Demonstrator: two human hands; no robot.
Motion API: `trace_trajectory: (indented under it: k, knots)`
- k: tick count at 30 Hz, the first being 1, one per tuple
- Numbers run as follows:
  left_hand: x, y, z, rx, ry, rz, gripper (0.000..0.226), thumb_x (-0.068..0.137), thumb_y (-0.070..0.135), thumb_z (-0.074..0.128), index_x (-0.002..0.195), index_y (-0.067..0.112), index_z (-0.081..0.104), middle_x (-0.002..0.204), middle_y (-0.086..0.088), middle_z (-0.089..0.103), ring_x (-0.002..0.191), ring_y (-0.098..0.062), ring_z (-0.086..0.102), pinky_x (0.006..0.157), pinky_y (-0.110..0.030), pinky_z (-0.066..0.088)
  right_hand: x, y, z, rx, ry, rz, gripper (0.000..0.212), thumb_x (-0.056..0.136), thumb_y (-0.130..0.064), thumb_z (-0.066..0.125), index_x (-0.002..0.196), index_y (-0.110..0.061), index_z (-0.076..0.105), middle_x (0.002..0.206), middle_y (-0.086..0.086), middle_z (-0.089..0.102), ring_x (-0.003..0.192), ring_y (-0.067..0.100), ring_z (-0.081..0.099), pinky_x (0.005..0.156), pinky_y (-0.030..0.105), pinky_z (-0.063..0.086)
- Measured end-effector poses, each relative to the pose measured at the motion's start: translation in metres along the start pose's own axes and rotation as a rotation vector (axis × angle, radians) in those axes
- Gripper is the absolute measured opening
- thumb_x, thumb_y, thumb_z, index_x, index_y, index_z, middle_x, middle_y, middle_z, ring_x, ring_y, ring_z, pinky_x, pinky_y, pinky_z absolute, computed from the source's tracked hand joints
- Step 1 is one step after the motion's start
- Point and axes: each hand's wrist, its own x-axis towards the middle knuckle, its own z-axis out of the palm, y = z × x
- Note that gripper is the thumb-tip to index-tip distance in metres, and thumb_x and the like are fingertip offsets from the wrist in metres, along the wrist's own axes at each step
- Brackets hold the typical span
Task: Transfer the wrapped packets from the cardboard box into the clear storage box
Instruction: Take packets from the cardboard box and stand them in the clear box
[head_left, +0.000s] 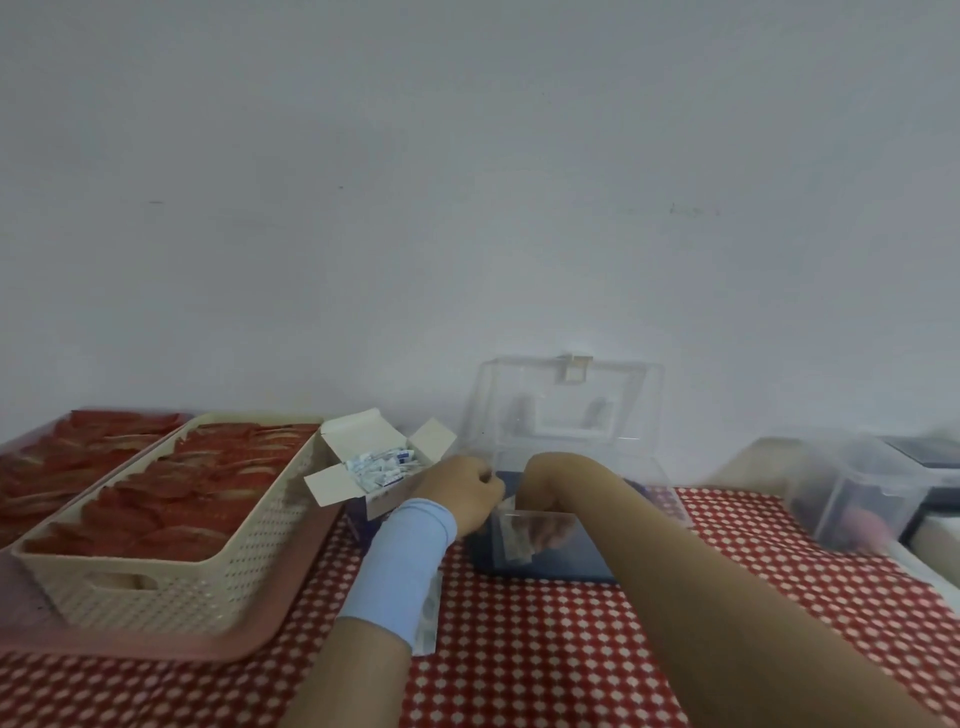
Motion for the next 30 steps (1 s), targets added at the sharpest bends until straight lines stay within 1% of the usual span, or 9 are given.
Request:
trace_trajectory:
  k: [3, 5, 9, 14, 17, 21, 25, 27, 30]
  knots:
    - [0.001, -0.004, 0.000, -0.071, -0.008, 0.023, 0.028, 0.094, 0.025, 0.047, 0.089, 0.006, 0.067, 0.088, -0.013, 0.071, 0.083, -0.029, 0.069, 0.081, -0.042, 0.057, 0.000, 0.003, -0.002, 0.028, -0.018, -0.006, 0.020, 0.099, -0.016, 0.061, 0.087, 0.000, 0.067, 0.077, 0.012, 0.071, 0.068, 0.017, 0.069, 0.067, 0.027, 0.060]
    - [0.001, -0.007, -0.001, -0.104, -0.037, 0.021, 0.026, 0.093, 0.024, 0.048, 0.092, 0.007, 0.068, 0.089, -0.013, 0.073, 0.084, -0.027, 0.070, 0.082, -0.042, 0.058, 0.000, 0.005, -0.003, 0.068, -0.028, -0.010, 0.019, 0.098, -0.015, 0.063, 0.092, 0.002, 0.067, 0.082, 0.015, 0.072, 0.074, 0.020, 0.071, 0.077, 0.031, 0.061]
    - [0.003, -0.010, -0.002, -0.188, -0.078, 0.015, 0.024, 0.092, 0.018, 0.050, 0.095, 0.002, 0.067, 0.091, -0.014, 0.074, 0.082, -0.027, 0.073, 0.077, -0.041, 0.061, 0.001, 0.007, -0.002, 0.103, -0.048, -0.025, 0.021, 0.097, -0.014, 0.063, 0.104, 0.006, 0.068, 0.088, 0.016, 0.074, 0.086, 0.023, 0.073, 0.085, 0.035, 0.061]
    - [-0.001, -0.012, -0.001, -0.227, -0.085, 0.018, 0.027, 0.099, 0.022, 0.048, 0.101, 0.008, 0.070, 0.092, -0.007, 0.075, 0.073, -0.016, 0.072, 0.047, -0.012, 0.047, -0.007, 0.007, -0.002, 0.186, -0.047, -0.024, 0.026, 0.103, -0.014, 0.052, 0.095, 0.006, 0.067, 0.096, 0.018, 0.074, 0.094, 0.028, 0.073, 0.084, 0.037, 0.061]
    - [-0.004, -0.015, -0.003, -0.209, -0.063, 0.027, 0.028, 0.099, 0.030, 0.047, 0.096, 0.017, 0.072, 0.089, -0.003, 0.074, 0.073, -0.015, 0.071, 0.054, -0.019, 0.053, -0.015, 0.008, -0.002, 0.164, -0.028, -0.043, 0.023, 0.102, -0.014, 0.053, 0.102, 0.005, 0.066, 0.094, 0.017, 0.074, 0.090, 0.027, 0.072, 0.075, 0.034, 0.062]
    - [-0.012, -0.024, -0.012, -0.149, -0.047, 0.030, 0.031, 0.094, 0.031, 0.044, 0.092, 0.014, 0.070, 0.089, -0.007, 0.074, 0.085, -0.024, 0.072, 0.084, -0.045, 0.058, -0.029, 0.011, -0.014, 0.129, 0.286, -0.193, 0.026, 0.094, -0.007, 0.057, 0.115, 0.006, 0.064, 0.084, 0.012, 0.069, 0.061, 0.019, 0.063, 0.050, 0.027, 0.049]
    - [-0.026, -0.030, -0.029, -0.013, -0.040, 0.042, 0.028, 0.099, 0.014, 0.045, 0.111, 0.013, 0.071, 0.109, -0.008, 0.072, 0.092, -0.023, 0.068, 0.090, -0.039, 0.056, -0.058, 0.000, -0.020, 0.135, 0.538, -0.385, 0.022, 0.091, -0.011, 0.059, 0.104, 0.002, 0.070, 0.082, 0.012, 0.072, 0.055, 0.015, 0.060, 0.045, 0.022, 0.044]
    - [-0.038, -0.036, -0.033, 0.093, -0.104, 0.023, 0.030, 0.099, 0.012, 0.045, 0.114, 0.017, 0.071, 0.109, -0.006, 0.071, 0.091, -0.022, 0.067, 0.087, -0.032, 0.055, -0.081, -0.008, -0.009, 0.109, 0.469, -0.519, 0.018, 0.091, -0.015, 0.062, 0.094, -0.002, 0.075, 0.082, 0.009, 0.076, 0.052, 0.014, 0.063, 0.046, 0.021, 0.046]
    - [-0.056, -0.051, -0.026, 0.258, -0.160, -0.053, 0.029, 0.097, 0.015, 0.048, 0.112, 0.015, 0.073, 0.107, -0.007, 0.071, 0.093, -0.021, 0.066, 0.080, -0.026, 0.050, -0.101, -0.018, 0.023, -0.042, 0.193, -0.587, 0.017, 0.091, -0.015, 0.065, 0.095, -0.004, 0.076, 0.080, 0.006, 0.077, 0.056, 0.012, 0.070, 0.050, 0.023, 0.052]
